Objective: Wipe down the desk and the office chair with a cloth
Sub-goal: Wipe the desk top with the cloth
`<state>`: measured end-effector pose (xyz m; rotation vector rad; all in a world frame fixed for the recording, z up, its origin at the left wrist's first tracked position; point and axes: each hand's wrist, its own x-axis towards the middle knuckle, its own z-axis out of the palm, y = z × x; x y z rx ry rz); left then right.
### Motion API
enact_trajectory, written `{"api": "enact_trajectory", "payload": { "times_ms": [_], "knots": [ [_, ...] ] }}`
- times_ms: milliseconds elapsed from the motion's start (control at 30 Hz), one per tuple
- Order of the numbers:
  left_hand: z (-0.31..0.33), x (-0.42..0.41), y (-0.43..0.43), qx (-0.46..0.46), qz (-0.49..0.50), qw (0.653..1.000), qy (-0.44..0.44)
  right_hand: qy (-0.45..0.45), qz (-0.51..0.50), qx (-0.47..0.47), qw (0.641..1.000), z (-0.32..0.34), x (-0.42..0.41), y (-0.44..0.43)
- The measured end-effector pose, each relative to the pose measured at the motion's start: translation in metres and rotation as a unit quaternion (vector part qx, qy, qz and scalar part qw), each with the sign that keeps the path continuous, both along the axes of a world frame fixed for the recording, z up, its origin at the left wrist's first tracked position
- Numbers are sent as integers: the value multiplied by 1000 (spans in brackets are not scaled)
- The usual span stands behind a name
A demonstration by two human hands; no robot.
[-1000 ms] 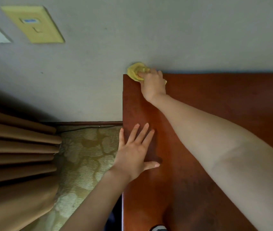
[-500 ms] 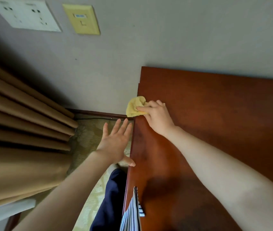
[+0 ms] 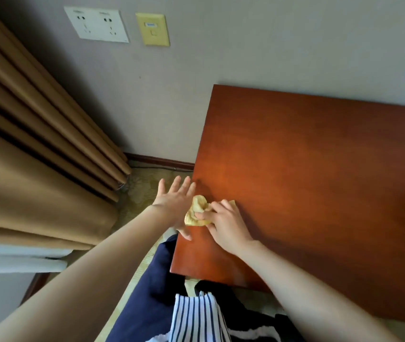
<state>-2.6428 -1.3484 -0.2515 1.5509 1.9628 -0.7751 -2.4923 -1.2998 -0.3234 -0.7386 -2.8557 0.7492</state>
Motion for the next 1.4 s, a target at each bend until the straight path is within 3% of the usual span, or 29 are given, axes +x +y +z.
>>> {"api": "enact_trajectory", "payload": {
  "times_ms": [100, 267, 500, 733, 900, 967, 1400],
  "knots": [
    [-5, 26, -18, -2, -30, 1000, -7, 13, -18, -4, 1000, 6, 43, -36],
    [-17, 68, -33, 16, -121, 992, -24, 61, -143, 19, 988, 1, 119, -69],
    [-28, 116, -23, -1, -223, 974, -46, 60, -371, 78, 923, -14, 206, -81],
    [-36, 108, -35, 18, -283, 959, -20, -12, -563, 31, 826, -4, 257, -42],
    [-39, 81, -50, 27, -312, 950, -20, -51, -687, 5, 725, 1, 225, -36],
    [-40, 68, -57, 29, -326, 945, -24, -50, -711, -7, 702, 2, 199, -46],
    [-48, -15, -80, 33, -359, 929, -84, -53, -598, -23, 799, -7, -10, -171]
  ]
}}
